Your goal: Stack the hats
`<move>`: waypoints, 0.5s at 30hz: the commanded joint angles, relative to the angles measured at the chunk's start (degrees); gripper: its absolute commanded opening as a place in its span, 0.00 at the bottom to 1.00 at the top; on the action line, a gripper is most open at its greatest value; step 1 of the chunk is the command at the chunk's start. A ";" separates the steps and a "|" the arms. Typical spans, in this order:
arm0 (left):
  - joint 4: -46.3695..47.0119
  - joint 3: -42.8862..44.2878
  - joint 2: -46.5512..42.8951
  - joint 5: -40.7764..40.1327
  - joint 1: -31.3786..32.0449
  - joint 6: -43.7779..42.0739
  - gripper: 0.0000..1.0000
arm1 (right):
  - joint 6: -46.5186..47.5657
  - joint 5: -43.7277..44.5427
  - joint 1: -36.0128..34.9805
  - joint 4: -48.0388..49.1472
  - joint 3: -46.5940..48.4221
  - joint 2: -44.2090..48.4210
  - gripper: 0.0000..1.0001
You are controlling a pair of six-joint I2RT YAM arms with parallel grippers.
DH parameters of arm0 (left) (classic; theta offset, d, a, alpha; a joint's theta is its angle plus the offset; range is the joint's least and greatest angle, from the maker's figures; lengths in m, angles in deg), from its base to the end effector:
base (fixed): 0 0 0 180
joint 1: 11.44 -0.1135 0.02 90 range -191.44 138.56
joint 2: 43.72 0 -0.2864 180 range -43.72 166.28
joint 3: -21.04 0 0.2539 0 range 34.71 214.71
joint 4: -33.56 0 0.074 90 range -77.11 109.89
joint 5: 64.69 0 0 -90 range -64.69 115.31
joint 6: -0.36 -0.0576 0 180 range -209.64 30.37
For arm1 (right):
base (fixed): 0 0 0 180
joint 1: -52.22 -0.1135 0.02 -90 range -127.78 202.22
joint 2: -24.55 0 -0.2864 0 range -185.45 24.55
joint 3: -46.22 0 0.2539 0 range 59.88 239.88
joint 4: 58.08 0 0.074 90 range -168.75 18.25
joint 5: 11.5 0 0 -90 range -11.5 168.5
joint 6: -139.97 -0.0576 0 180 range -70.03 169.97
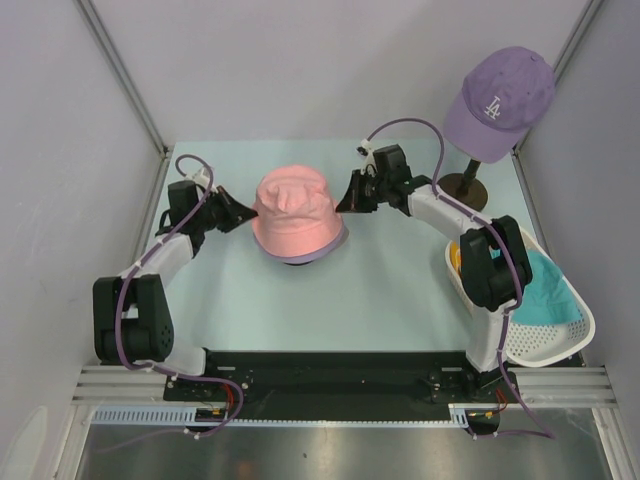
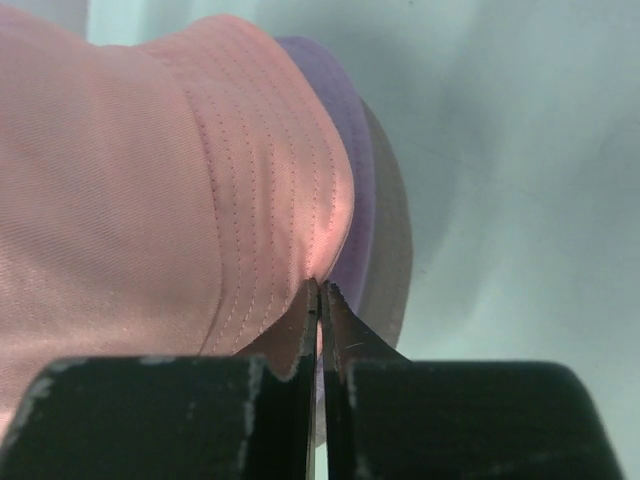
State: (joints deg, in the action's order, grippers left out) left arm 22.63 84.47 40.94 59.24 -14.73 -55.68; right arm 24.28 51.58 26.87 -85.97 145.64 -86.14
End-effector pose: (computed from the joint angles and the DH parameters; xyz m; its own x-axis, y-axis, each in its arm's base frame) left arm 0.3344 -0.0130 0.2419 -0.6777 -0.5032 -0.5362 0.0549 0.6925 -0.7193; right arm 0.4112 0.2237 0.2526 -0.8173 0.0405 -0.5748 -0.3825 0.7079 0.5938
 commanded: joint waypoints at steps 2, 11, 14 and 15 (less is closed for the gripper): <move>-0.02 -2.55 -2.04 -0.70 -0.31 -2.14 0.00 | 5.39 9.42 -0.50 -9.95 -1.29 0.30 0.00; -5.64 -6.07 -3.80 -6.85 -0.31 -5.91 0.00 | 6.80 13.99 -1.20 -11.45 -4.72 1.62 0.00; -8.54 -6.16 -3.98 -9.67 -0.31 -5.83 0.00 | 6.62 15.22 -1.29 -11.53 -5.33 1.97 0.00; -9.50 -6.25 -3.81 -10.55 -0.40 -5.83 0.00 | 6.62 15.31 -1.46 -11.53 -5.51 1.97 0.00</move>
State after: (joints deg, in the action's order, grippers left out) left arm 22.00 80.38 37.60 57.47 -14.45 -57.36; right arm 27.58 59.12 25.02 -87.93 143.37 -84.15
